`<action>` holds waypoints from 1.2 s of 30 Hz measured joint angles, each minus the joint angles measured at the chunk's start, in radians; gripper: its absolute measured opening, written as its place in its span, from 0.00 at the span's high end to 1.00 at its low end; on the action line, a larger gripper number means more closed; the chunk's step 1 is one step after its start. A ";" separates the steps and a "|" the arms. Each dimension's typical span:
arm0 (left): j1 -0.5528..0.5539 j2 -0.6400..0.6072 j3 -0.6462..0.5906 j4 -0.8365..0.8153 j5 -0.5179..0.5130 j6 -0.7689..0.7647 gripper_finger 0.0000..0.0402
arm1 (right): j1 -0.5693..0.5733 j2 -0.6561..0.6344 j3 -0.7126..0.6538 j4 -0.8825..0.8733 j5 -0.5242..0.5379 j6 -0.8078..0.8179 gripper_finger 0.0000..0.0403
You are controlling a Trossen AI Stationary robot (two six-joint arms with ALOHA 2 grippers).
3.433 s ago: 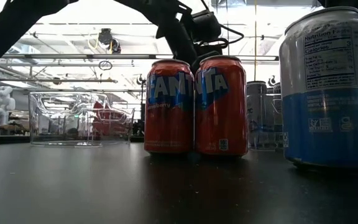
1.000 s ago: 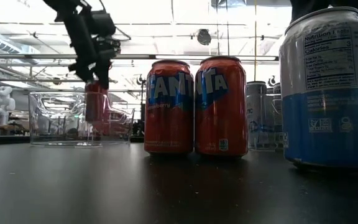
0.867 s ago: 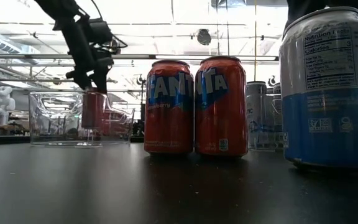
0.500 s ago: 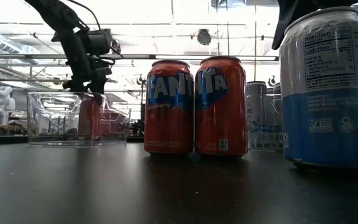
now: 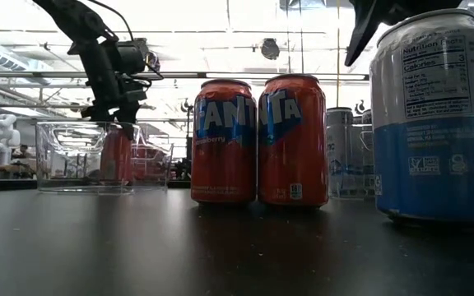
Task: Sort soda cans
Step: Put the red soda can into the top left transparent bin
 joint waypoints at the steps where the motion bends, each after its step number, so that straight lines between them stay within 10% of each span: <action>1: 0.000 0.000 0.000 0.000 0.000 0.000 0.23 | -0.003 0.000 0.000 0.003 0.000 -0.004 0.26; 36: 0.000 -0.249 0.051 -0.067 -0.003 -0.001 0.11 | -0.306 -0.023 0.004 0.653 -0.010 -1.000 0.26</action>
